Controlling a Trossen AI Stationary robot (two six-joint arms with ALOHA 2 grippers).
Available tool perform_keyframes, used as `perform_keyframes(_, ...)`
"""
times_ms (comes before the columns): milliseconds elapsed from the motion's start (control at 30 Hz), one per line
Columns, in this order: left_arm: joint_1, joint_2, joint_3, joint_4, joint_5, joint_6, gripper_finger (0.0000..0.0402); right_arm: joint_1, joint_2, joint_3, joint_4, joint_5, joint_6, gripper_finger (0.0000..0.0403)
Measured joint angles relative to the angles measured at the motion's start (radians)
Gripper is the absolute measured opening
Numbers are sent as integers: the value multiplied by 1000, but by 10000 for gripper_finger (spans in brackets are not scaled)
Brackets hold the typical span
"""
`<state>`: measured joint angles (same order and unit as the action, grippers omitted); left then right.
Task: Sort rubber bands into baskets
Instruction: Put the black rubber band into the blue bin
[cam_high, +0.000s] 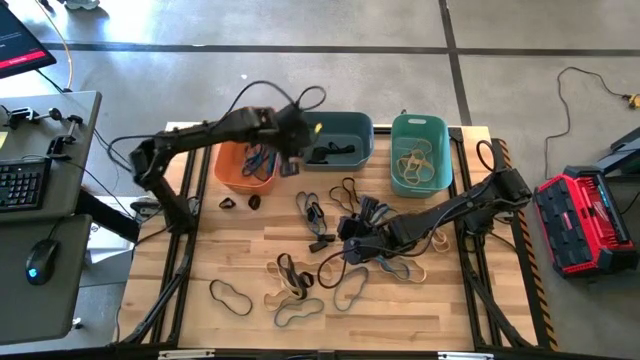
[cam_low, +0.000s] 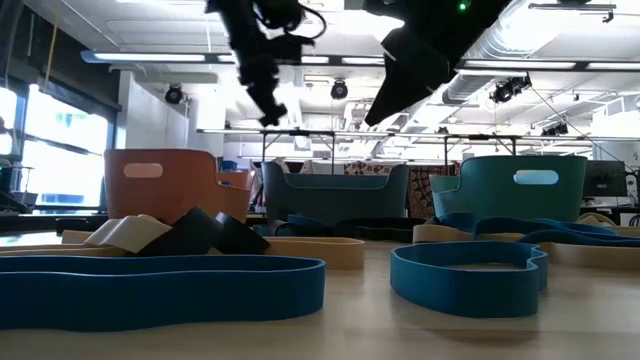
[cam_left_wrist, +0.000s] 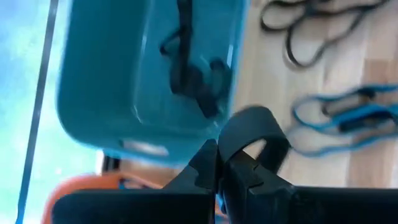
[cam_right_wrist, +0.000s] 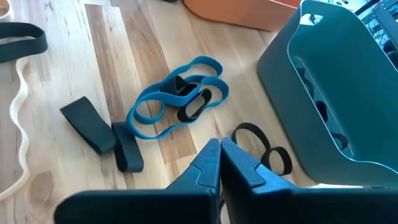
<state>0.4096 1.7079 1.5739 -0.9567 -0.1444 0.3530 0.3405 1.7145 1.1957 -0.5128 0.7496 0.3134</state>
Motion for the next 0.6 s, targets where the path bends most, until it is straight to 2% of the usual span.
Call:
perform_keyframes(367,85,289,330,-80,63,77,1,0,0,0,3,-25,0,0)
perform_keyframes(600,126,399,381,-97,99,130,1,1,0,0,5,-25,0,0)
